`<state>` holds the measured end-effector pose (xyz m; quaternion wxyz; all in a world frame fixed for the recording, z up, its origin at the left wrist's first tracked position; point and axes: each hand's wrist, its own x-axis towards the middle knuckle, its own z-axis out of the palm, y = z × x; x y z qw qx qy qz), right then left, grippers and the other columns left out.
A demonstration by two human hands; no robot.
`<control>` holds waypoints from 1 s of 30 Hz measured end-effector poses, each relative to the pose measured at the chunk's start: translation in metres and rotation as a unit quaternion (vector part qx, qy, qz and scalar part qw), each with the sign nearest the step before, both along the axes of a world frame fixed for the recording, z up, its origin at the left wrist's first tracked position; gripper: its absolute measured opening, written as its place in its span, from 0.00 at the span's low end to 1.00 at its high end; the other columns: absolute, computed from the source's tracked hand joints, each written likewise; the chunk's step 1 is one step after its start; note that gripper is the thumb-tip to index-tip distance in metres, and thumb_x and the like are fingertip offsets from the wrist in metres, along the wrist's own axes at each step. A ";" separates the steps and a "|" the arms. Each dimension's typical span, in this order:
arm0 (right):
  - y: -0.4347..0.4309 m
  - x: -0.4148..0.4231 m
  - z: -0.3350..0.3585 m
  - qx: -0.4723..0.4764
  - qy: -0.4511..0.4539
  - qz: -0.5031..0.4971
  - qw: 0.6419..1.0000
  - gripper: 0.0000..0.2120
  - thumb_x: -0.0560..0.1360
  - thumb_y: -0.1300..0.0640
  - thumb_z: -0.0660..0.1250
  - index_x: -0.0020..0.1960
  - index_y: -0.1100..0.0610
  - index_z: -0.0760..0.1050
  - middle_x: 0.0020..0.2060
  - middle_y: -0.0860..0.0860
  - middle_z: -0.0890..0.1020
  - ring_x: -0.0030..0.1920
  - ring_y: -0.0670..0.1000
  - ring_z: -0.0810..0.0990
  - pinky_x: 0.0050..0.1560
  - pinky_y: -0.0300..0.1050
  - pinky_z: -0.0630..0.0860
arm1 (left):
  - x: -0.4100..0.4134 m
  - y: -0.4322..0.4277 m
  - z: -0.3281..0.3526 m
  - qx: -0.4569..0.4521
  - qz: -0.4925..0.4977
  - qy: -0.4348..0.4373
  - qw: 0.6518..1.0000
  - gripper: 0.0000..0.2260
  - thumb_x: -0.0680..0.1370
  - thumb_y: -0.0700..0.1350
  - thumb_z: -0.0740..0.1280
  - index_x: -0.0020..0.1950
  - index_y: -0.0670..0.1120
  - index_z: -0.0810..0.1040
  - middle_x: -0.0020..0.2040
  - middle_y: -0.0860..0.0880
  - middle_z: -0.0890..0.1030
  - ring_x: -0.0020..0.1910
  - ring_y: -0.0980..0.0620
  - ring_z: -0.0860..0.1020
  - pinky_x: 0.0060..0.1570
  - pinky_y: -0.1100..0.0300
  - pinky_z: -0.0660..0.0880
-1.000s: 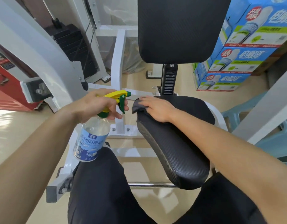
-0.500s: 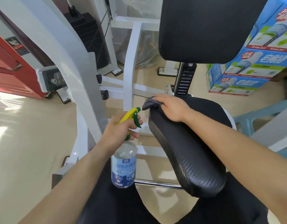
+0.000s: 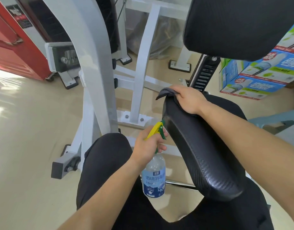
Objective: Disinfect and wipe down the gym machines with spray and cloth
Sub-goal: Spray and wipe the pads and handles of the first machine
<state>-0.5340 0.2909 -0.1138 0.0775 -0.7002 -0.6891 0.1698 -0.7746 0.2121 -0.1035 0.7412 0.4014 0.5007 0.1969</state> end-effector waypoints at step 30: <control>0.016 -0.064 0.038 -0.158 -0.173 0.204 0.950 0.17 0.72 0.49 0.48 0.38 0.52 0.75 0.38 0.50 0.81 0.44 0.57 0.77 0.51 0.55 0.77 | -0.037 0.024 0.017 0.047 0.084 -0.024 0.995 0.16 0.71 0.30 0.59 0.53 0.37 0.82 0.52 0.42 0.86 0.37 0.46 0.79 0.35 0.60 0.73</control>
